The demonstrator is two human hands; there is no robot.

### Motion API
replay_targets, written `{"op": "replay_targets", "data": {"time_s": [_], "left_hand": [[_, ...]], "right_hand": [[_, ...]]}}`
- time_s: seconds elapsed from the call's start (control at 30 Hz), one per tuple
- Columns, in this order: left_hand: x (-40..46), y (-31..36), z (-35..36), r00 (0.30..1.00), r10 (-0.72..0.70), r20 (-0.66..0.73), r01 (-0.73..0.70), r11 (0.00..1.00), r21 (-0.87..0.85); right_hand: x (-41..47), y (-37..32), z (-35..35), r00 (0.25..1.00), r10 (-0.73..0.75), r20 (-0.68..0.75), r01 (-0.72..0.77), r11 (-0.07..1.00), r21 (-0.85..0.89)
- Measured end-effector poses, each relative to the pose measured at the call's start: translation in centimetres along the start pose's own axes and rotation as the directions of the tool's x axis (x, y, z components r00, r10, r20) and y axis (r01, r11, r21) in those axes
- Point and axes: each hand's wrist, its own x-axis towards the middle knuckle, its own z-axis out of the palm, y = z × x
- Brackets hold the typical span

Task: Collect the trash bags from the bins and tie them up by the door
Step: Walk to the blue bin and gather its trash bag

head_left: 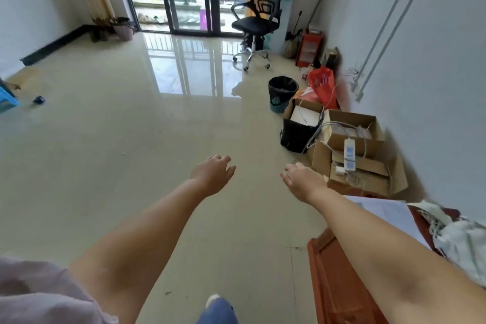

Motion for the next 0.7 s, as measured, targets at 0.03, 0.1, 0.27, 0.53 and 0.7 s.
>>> {"op": "replay_targets", "data": {"time_s": [0.03, 0.1, 0.27, 0.53, 0.7], "left_hand": [[2.7, -0.3, -0.5, 1.0, -0.002, 0.001, 0.002, 1.0, -0.002], [8.4, -1.2, -1.4, 1.0, 0.007, -0.001, -0.007, 1.0, 0.004], [23.4, -4.1, -4.7, 0.999, 0.035, 0.011, -0.035, 0.999, 0.013], [43.3, -6.3, -9.9, 0.994, 0.086, 0.072, -0.088, 0.996, 0.025], [55.7, -8.1, -11.3, 0.994, 0.084, 0.077, -0.085, 0.996, 0.014]], "right_hand": [[2.7, 0.2, -0.5, 1.0, -0.004, 0.001, 0.004, 1.0, -0.003], [8.6, 0.6, -1.5, 1.0, -0.005, -0.01, 0.005, 1.0, -0.007], [23.0, 0.6, -4.6, 0.998, 0.044, -0.045, -0.043, 0.999, 0.024], [41.4, 1.1, -9.6, 0.994, 0.108, -0.02, -0.106, 0.992, 0.067], [54.0, 2.1, -11.8, 0.995, 0.095, 0.006, -0.096, 0.994, 0.055]]}}
